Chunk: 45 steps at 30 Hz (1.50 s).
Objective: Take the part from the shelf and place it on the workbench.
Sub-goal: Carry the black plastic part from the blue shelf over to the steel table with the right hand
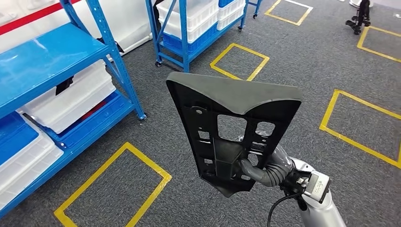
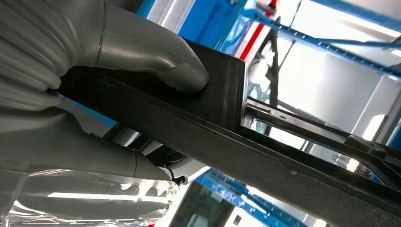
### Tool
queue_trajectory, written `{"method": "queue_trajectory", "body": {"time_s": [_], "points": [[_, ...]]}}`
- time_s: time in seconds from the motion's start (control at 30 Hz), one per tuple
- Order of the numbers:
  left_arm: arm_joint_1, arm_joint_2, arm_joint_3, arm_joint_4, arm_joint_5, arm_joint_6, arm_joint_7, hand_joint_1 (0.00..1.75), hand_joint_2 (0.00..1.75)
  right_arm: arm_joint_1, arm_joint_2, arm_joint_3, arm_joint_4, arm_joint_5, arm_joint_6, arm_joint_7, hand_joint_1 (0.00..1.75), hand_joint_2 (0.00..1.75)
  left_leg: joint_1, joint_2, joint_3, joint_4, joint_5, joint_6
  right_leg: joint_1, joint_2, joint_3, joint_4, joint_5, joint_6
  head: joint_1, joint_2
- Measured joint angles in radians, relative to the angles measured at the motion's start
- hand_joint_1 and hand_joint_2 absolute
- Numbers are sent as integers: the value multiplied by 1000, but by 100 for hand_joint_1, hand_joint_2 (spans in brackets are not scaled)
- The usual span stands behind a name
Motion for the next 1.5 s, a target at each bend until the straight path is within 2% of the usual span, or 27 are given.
{"method": "queue_trajectory", "body": {"time_s": [0.03, 0.1, 0.17, 0.23, 0.3, 0.37, 0.4, 0.47, 0.53, 0.6, 0.67, 0.73, 0.8, 0.87, 0.9, 0.93, 0.97, 1.03, 1.1, 1.17, 1.2, 1.27, 1.3, 1.33, 1.4, 1.43, 1.5], "points": [[2, 0, 0, 0, 0, 0, 0, 0, 175, -5, 0, 2, 1, 2, -4, 5, 175, 175, 3, -19, 19, -55, 19, 3, 0, 12, -5, 4, 0, 5, 0, 0], [5, -1, 0, 0, 4, 1, 0, 0, 175, -12, 0, 4, 6, 0, -15, 19, 175, 175, 3, -40, 31, -99, 22, 10, -1, 32, -16, 7, 6, 18, 0, 0], [4, -4, 0, 0, 6, 1, 0, 0, 175, -16, 1, 4, 13, -10, -23, 35, 175, 175, 4, -22, 36, -112, 27, 22, -4, 43, -23, 3, 12, 32, 0, 0], [6, -7, 0, 0, 6, 0, 3, 0, 175, -21, 5, 3, 17, -22, -25, 43, 175, 175, 7, 0, 43, -123, 36, 35, -2, 5, -39, 36, -8, 41, 0, 0], [9, -9, 0, 0, 5, 0, 8, 0, 175, -25, 8, 2, 21, -29, -26, 46, 175, 175, 5, 24, 44, -128, 38, 41, -2, -50, -93, 147, -65, 49, 0, 0], [12, -10, 0, 0, 5, -2, 11, 0, 175, -21, 10, 3, 25, -32, -27, 47, 175, 175, 4, 47, 44, -127, 36, 42, -7, -67, -148, 260, -104, 56, 0, 0], [12, -10, 0, 0, 5, -2, 12, 0, 175, -18, 10, 4, 27, -32, -27, 47, 175, 175, 3, 59, 45, -127, 34, 41, -9, -71, -154, 273, -99, 57, 0, 0], [13, -10, 0, 0, 6, -2, 14, 0, 175, -16, 10, 4, 30, -33, -27, 47, 175, 175, 3, 81, 52, -127, 28, 37, -10, -83, -105, 184, -43, 55, 0, 0], [13, -10, 1, 0, 8, -2, 14, 0, 175, -20, 10, 5, 33, -37, -27, 46, 175, 175, -1, 99, 60, -126, 20, 29, -3, -120, -34, 53, 0, 44, 0, 0], [14, -9, 1, 0, 12, 0, 11, 0, 175, -27, 10, 7, 39, -45, -25, 43, 175, 175, -6, 116, 64, -127, 13, 19, 8, -138, -9, 1, 1, 29, 0, 0], [13, -8, 2, 0, 16, 1, 9, 0, 175, -32, 10, 8, 49, -50, -22, 40, 175, 175, -8, 131, 68, -128, 7, 9, 9, -119, -10, -2, -1, 16, 0, 0], [13, -7, 2, 0, 17, 2, 9, 0, 175, -36, 10, 10, 55, -52, -21, 38, 175, 175, -6, 103, 62, -99, -18, -1, 3, -99, -6, -9, 0, 5, 0, 0], [11, -6, 2, 0, 19, 2, 6, 0, 175, -42, 10, 15, 61, -52, -20, 35, 175, 175, -4, 54, 15, 9, -76, -6, 1, -82, -3, -12, 0, -4, 0, 0], [6, -5, 3, 0, 22, 2, 3, 0, 175, -45, 9, 20, 69, -53, -18, 35, 175, 175, -4, 36, -48, 139, -125, -7, 3, -63, -3, -10, -1, -8, 0, 0], [3, -4, 3, 0, 23, 2, 2, 0, 175, -45, 9, 22, 73, -53, -18, 35, 175, 175, -5, 34, -64, 168, -125, -7, 4, -51, -3, -9, -2, -9, 0, 0], [1, -4, 3, 0, 23, 2, 1, 0, 175, -45, 9, 24, 77, -53, -18, 35, 175, 175, -4, 33, -61, 157, -103, -6, 4, -38, -2, -6, -3, -9, 0, 0], [2, -3, 3, 0, 22, 2, 2, 0, 175, -45, 9, 25, 79, -53, -18, 35, 175, 175, -3, 29, -42, 106, -64, -4, 4, -23, -1, -4, -4, -7, 0, 0], [7, -4, 3, 0, 22, 2, 3, 0, 175, -46, 9, 26, 82, -53, -17, 35, 175, 175, -1, -6, 9, -27, 7, 2, 3, 3, -2, 3, -6, -2, 0, 0], [11, -4, 3, 0, 21, 1, 3, 0, 175, -49, 9, 27, 85, -53, -17, 35, 175, 175, 1, -37, 33, -98, 23, 8, 0, 24, -12, 7, -2, 9, 0, 0], [11, -5, 3, 0, 21, 1, 3, 0, 175, -50, 10, 28, 88, -55, -16, 35, 175, 175, 0, -28, 39, -112, 22, 18, -3, 43, -21, 4, 6, 23, 0, 0], [10, -5, 3, 0, 21, 1, 3, 0, 175, -50, 10, 28, 89, -59, -15, 35, 175, 175, 0, -19, 42, -118, 26, 24, -3, 35, -23, 5, 6, 28, 0, 0], [11, -7, 3, 0, 19, 2, 3, 0, 175, -54, 10, 29, 93, -69, -16, 35, 175, 175, 3, 3, 49, -129, 33, 36, 1, -14, -42, 46, -18, 35, 0, 0], [12, -7, 3, 0, 17, 1, 3, 0, 175, -55, 11, 29, 96, -74, -18, 36, 175, 175, 2, 15, 51, -131, 34, 40, -1, -45, -67, 99, -45, 38, 0, 0], [14, -7, 3, 0, 13, 1, 4, 0, 175, -55, 12, 29, 99, -77, -21, 37, 175, 175, 1, 27, 51, -132, 33, 42, -2, -62, -100, 165, -75, 42, 0, 0], [15, -7, 3, 0, 7, 0, 11, 0, 175, -44, 12, 29, 105, -81, -29, 40, 175, 175, 0, 50, 52, -131, 30, 42, -9, -70, -154, 270, -107, 49, 0, 0], [15, -6, 2, 0, 5, 0, 17, 0, 175, -37, 12, 29, 107, -78, -32, 41, 175, 175, 0, 62, 53, -131, 28, 41, -12, -72, -155, 273, -96, 51, 0, 0], [14, -6, 2, 0, 4, 7, 27, 0, 175, -29, 12, 28, 109, -67, -37, 42, 175, 175, 0, 83, 61, -130, 21, 35, -14, -91, -100, 169, -34, 51, 0, 0]]}}
